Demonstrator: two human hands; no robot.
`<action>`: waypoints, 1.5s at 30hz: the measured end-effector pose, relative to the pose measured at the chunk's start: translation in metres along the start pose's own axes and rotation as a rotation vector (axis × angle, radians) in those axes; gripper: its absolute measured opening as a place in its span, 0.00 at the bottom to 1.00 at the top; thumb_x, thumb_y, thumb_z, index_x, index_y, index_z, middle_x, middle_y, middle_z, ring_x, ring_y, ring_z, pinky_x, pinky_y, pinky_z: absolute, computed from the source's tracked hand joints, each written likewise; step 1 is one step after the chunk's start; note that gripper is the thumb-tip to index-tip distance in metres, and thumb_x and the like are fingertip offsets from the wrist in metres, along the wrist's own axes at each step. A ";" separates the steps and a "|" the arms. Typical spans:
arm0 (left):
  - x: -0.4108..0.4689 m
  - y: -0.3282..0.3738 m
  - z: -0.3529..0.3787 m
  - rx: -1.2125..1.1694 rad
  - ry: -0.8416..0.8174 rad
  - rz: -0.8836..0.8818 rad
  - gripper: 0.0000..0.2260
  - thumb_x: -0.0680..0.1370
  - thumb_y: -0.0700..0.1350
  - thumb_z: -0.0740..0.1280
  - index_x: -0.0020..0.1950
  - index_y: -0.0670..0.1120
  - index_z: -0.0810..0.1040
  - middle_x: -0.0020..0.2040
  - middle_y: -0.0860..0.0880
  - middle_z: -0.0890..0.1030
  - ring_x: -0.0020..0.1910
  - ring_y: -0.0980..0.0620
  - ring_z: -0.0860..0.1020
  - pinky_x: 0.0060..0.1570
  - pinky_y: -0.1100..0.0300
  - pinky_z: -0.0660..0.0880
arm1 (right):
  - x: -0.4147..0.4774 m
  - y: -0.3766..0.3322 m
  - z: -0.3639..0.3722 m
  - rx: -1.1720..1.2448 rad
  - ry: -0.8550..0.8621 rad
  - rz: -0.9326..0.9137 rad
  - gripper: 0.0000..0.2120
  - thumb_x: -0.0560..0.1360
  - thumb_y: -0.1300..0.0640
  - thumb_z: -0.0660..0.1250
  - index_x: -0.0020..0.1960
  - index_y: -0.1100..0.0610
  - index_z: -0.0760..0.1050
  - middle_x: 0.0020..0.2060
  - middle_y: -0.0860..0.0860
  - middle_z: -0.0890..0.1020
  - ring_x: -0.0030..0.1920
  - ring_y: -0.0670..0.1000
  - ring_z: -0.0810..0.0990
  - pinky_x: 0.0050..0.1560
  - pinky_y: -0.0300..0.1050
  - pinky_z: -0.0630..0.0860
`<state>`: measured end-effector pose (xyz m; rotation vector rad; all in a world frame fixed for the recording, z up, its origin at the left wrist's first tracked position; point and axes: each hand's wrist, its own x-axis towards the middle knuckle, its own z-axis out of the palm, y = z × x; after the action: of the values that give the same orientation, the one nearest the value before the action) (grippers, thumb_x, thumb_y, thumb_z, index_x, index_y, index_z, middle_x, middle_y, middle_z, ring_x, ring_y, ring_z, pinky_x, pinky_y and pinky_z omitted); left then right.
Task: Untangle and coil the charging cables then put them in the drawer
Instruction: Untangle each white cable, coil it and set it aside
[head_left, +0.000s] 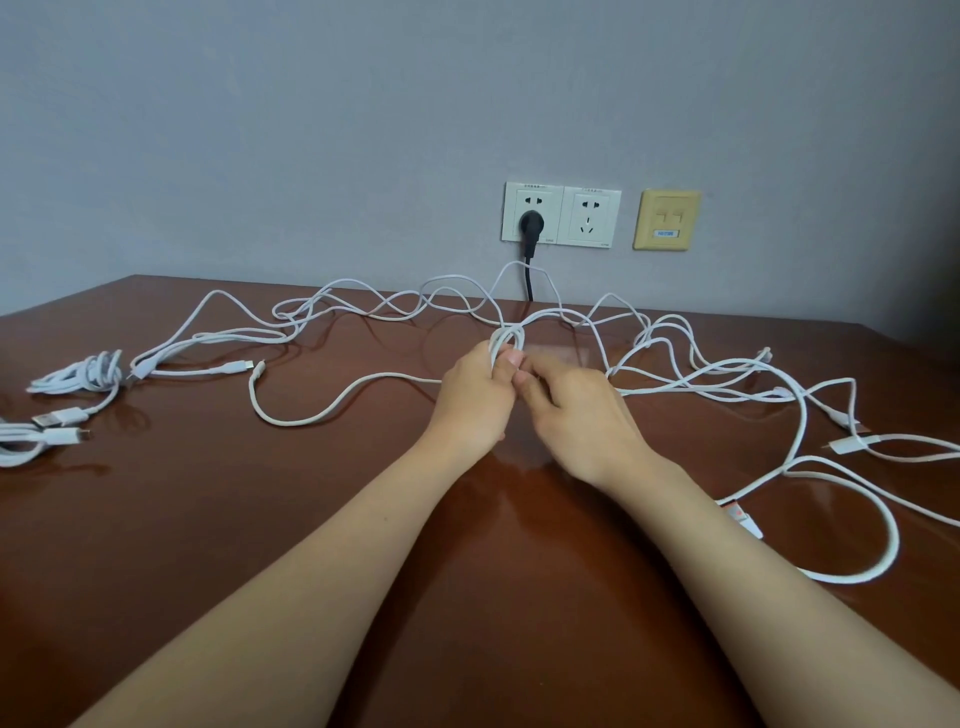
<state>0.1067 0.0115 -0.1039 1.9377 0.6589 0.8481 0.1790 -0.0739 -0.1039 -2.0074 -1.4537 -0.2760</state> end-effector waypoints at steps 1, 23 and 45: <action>0.001 0.000 0.000 0.002 0.006 -0.007 0.08 0.82 0.45 0.54 0.49 0.47 0.71 0.37 0.49 0.71 0.29 0.53 0.68 0.15 0.68 0.65 | 0.000 -0.001 0.000 0.000 0.001 -0.003 0.11 0.81 0.52 0.55 0.42 0.53 0.68 0.34 0.49 0.72 0.44 0.60 0.75 0.38 0.47 0.60; 0.021 -0.005 -0.029 -0.992 0.284 -0.379 0.14 0.83 0.42 0.51 0.38 0.45 0.66 0.25 0.51 0.62 0.14 0.58 0.59 0.18 0.70 0.65 | -0.001 0.002 -0.005 -0.133 -0.099 0.049 0.12 0.80 0.50 0.56 0.41 0.52 0.71 0.35 0.50 0.76 0.47 0.55 0.75 0.42 0.44 0.60; 0.018 -0.005 -0.016 -0.477 0.180 -0.238 0.15 0.83 0.48 0.52 0.38 0.47 0.68 0.27 0.50 0.65 0.18 0.56 0.63 0.22 0.66 0.60 | 0.004 -0.009 0.005 0.086 0.109 -0.283 0.07 0.70 0.52 0.65 0.40 0.53 0.81 0.29 0.42 0.66 0.37 0.43 0.63 0.40 0.43 0.61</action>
<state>0.1046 0.0350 -0.0975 1.3397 0.7015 0.9360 0.1716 -0.0666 -0.1025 -1.6904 -1.6502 -0.4280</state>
